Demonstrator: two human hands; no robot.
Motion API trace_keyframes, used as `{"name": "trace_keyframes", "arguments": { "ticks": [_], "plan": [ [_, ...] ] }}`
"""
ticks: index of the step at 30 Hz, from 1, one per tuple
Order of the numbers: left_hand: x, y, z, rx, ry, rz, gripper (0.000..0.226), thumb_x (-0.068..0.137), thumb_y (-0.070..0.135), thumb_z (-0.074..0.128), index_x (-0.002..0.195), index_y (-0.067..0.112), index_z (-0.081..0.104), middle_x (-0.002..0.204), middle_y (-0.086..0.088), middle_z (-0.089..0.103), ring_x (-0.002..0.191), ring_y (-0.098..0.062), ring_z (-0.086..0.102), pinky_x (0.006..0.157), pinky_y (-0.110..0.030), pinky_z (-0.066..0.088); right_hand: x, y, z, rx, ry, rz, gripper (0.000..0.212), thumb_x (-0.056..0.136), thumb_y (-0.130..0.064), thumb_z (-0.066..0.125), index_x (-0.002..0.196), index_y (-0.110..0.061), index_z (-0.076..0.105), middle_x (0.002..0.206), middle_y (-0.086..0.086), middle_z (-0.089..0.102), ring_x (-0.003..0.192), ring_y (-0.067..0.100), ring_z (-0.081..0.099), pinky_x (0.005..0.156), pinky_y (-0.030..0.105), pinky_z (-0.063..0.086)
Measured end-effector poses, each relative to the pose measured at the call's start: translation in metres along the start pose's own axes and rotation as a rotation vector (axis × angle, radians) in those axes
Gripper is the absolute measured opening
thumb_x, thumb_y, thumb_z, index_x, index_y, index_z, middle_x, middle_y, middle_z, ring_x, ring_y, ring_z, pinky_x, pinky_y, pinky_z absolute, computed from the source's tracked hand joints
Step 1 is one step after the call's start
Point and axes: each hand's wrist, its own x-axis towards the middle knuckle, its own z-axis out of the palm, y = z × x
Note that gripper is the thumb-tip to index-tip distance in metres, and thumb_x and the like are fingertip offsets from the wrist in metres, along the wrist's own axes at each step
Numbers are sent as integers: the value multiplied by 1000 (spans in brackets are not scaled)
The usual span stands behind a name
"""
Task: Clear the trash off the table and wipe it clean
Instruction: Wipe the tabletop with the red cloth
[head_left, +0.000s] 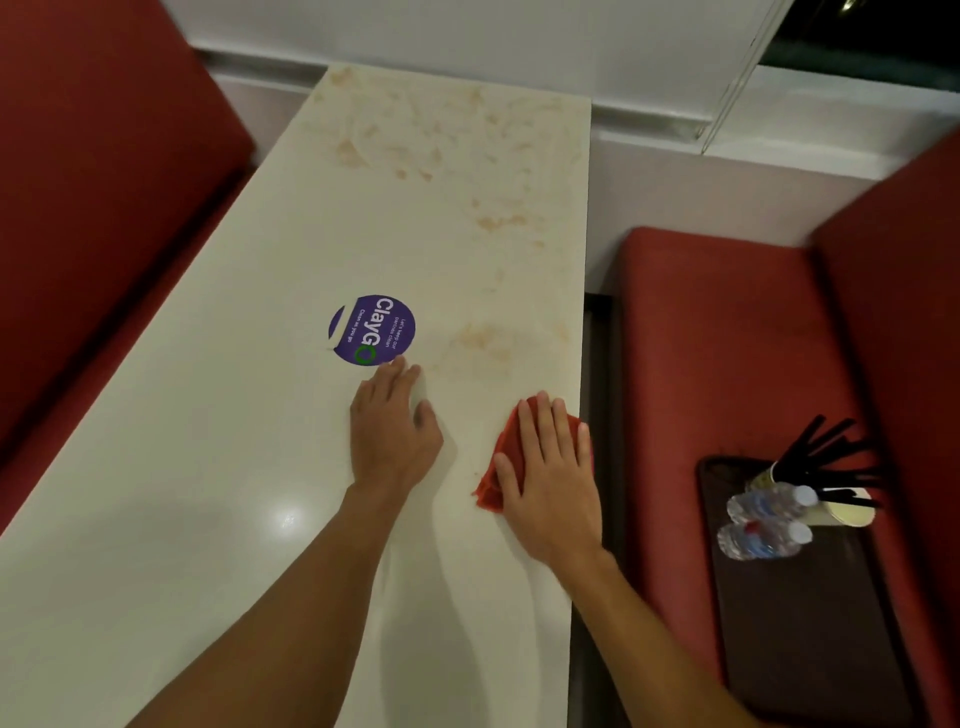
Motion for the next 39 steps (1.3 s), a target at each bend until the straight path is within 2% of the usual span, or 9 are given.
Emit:
{"name": "trace_keyframes", "arguments": {
  "ticks": [3,6,10,18,21,27,31,35,39],
  "plan": [
    [-1,-2,0,31,-14,4,55,96,20,63,150,13,54,161,-4,46,150,-24,38,123,-48,33,-16,-2,0,-14,-23,8,73,108,-60,9,166,-20,-10,174,0,-17,159,20,-22,131,50,-1],
    [0,-3,2,38,-6,15,55,96,20,64,150,14,54,161,-4,46,150,-24,37,123,-47,33,5,2,1,8,4,35,74,108,-60,12,167,-20,-6,175,0,-14,159,20,-20,131,49,-1],
    [-2,-2,6,63,34,3,54,94,19,64,148,16,56,160,-1,47,149,-23,38,121,-46,32,76,13,-4,55,32,89,74,108,-59,15,168,-17,2,176,3,-4,161,23,-10,131,51,2],
    [0,-1,11,64,112,-8,54,92,27,55,145,19,59,158,3,49,146,-18,42,119,-46,36,209,44,-16,7,26,-5,76,107,-58,13,167,-13,9,176,8,2,162,26,-4,130,54,2],
    [-2,-2,11,66,135,16,53,91,25,58,144,17,60,157,3,51,145,-18,45,117,-43,37,195,42,-16,5,33,-16,75,108,-57,12,167,-12,9,175,9,3,162,27,-3,130,55,3],
    [-2,3,9,94,114,-10,55,91,28,54,145,21,58,159,7,47,147,-14,43,117,-36,34,91,31,-16,-3,-31,-145,77,106,-64,5,168,-17,-2,175,3,-8,161,24,-11,131,51,3],
    [-1,3,8,86,118,-16,55,92,28,55,147,22,57,160,9,46,147,-13,43,119,-36,34,138,45,-17,-11,2,-179,80,106,-67,12,168,-18,4,176,4,-3,162,24,-7,131,51,5],
    [-1,3,9,83,141,-4,55,90,26,56,144,21,58,159,8,48,147,-13,43,118,-36,34,213,50,-20,-36,12,-111,81,105,-66,12,168,-15,7,176,7,0,162,26,-3,130,52,6],
    [-2,1,9,52,148,14,54,89,23,57,143,18,60,157,6,50,146,-14,45,117,-39,36,193,41,-18,-51,13,-112,77,107,-62,9,167,-14,4,175,8,-2,162,26,-5,130,52,7]
  ]
}}
